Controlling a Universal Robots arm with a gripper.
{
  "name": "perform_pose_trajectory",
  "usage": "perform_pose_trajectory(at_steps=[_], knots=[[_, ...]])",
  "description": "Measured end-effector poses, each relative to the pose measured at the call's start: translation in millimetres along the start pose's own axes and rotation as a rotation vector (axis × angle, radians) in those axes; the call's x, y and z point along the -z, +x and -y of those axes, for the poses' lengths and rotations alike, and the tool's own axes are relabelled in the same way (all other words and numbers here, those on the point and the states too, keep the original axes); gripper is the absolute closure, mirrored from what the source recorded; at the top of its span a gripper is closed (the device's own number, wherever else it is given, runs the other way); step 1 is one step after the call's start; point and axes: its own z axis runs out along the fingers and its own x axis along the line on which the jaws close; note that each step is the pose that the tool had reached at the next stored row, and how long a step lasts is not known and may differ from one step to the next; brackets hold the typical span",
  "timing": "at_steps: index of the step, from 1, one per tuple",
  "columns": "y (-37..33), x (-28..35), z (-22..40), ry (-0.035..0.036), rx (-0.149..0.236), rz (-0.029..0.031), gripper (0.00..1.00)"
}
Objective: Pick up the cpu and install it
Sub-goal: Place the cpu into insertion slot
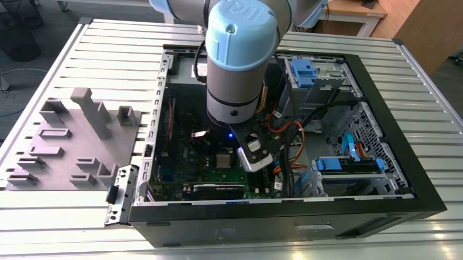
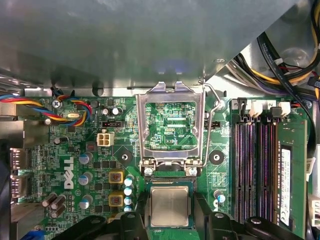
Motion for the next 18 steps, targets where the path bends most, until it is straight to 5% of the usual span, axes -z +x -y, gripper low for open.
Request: perform_pose_trajectory(at_steps=[18], knots=[[-1.3, -0.2, 2.6, -0.0005, 0.0, 0.0001, 0.52]])
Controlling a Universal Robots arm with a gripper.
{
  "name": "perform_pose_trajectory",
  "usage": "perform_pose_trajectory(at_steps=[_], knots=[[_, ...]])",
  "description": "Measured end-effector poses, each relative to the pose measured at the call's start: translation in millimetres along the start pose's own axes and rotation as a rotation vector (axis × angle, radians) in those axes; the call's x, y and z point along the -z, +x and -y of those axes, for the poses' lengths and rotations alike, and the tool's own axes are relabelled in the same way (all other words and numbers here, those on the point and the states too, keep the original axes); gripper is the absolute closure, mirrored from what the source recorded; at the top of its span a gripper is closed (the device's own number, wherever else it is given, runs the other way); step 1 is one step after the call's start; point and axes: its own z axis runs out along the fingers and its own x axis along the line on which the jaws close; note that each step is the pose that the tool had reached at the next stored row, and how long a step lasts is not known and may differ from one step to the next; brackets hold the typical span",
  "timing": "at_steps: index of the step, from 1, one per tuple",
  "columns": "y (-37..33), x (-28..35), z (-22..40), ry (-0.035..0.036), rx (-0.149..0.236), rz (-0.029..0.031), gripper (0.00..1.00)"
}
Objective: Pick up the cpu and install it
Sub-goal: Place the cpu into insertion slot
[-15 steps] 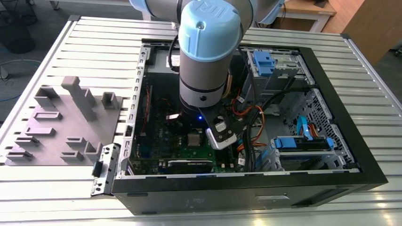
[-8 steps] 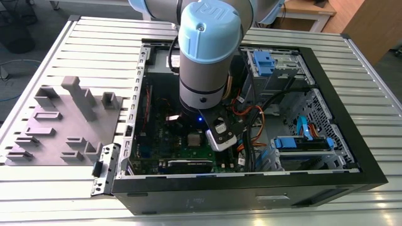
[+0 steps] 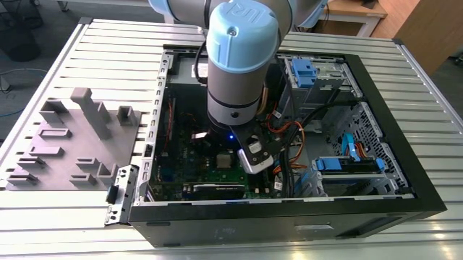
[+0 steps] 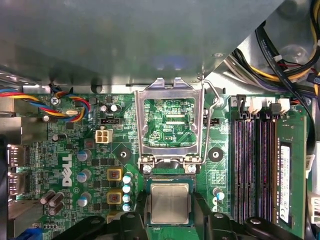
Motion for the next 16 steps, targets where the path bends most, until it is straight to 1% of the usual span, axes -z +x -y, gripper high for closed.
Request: perform_pose_trajectory(at_steps=[3, 7, 14, 16], knots=[[-0.9, 0.9, -0.1, 0.0002, 0.0, -0.0003, 0.52], [-1.2, 5.9, -0.1, 0.0001, 0.0, -0.0008, 0.52], [-1.2, 6.6, -0.1, 0.0002, 0.0, -0.0009, 0.52], [-1.2, 9.9, -0.1, -0.0008, 0.0, -0.0009, 0.52]])
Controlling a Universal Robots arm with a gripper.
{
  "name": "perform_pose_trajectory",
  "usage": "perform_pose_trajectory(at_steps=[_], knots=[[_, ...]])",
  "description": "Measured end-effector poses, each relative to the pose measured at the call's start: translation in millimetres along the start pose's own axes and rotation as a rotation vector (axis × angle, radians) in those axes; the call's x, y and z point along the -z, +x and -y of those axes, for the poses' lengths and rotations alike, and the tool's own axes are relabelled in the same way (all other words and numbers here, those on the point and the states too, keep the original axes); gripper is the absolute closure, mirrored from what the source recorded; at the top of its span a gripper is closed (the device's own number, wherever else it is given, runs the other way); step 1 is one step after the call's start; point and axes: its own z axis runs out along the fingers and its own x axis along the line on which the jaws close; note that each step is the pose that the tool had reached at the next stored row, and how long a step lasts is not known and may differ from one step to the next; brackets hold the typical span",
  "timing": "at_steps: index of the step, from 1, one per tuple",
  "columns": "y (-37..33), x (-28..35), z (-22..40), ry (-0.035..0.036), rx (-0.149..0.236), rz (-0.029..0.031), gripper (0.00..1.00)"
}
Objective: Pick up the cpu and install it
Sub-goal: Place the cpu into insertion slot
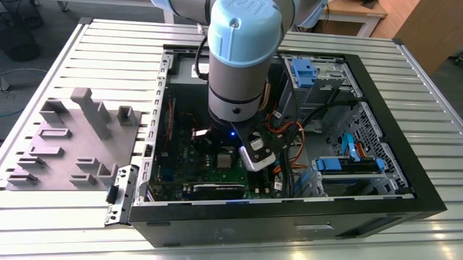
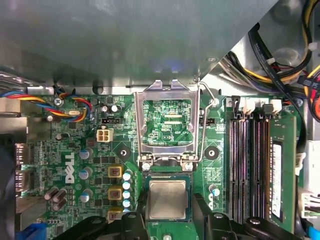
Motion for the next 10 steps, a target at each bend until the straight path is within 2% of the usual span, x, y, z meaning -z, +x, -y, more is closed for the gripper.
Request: perform_pose_trajectory(at_steps=[5, 10], knots=[[0.0, 15.5, -0.2, -0.0018, 0.0, -0.0003, 0.52], [0.0, 28.1, -0.3, -0.0019, 0.0, -0.0011, 0.52]])
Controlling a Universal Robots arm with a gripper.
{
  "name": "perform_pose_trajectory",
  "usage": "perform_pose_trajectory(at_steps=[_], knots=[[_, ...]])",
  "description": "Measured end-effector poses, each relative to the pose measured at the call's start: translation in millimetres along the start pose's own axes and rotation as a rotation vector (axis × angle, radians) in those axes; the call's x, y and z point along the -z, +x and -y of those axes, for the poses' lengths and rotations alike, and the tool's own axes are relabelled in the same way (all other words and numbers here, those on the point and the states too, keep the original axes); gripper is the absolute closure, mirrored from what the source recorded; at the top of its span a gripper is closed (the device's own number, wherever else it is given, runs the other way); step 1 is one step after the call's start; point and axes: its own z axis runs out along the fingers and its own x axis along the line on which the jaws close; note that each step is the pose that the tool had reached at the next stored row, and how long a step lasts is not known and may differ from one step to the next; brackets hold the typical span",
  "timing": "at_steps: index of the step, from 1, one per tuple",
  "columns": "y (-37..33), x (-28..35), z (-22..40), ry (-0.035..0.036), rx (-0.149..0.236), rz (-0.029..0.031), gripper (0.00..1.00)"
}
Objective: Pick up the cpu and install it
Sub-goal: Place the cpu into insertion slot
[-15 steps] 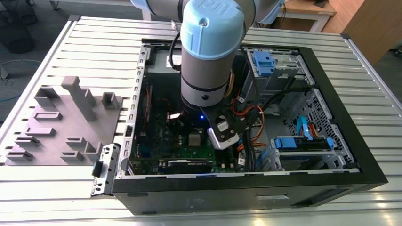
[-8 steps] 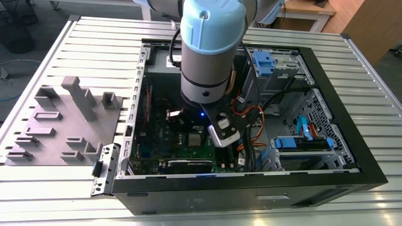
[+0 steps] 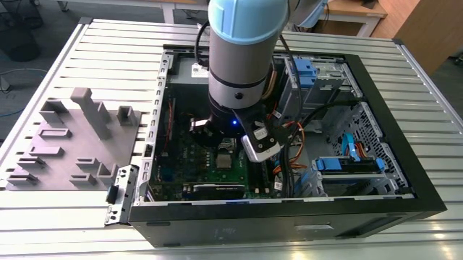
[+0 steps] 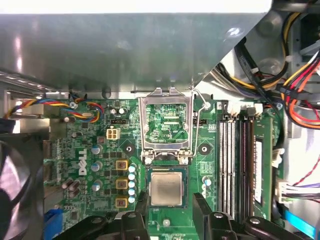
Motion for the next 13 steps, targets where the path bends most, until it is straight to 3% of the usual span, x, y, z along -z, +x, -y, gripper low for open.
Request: perform_pose_trajectory(at_steps=[13], knots=[[-0.5, 1.4, -6.3, -0.0006, 0.0, 0.0, 0.52]])
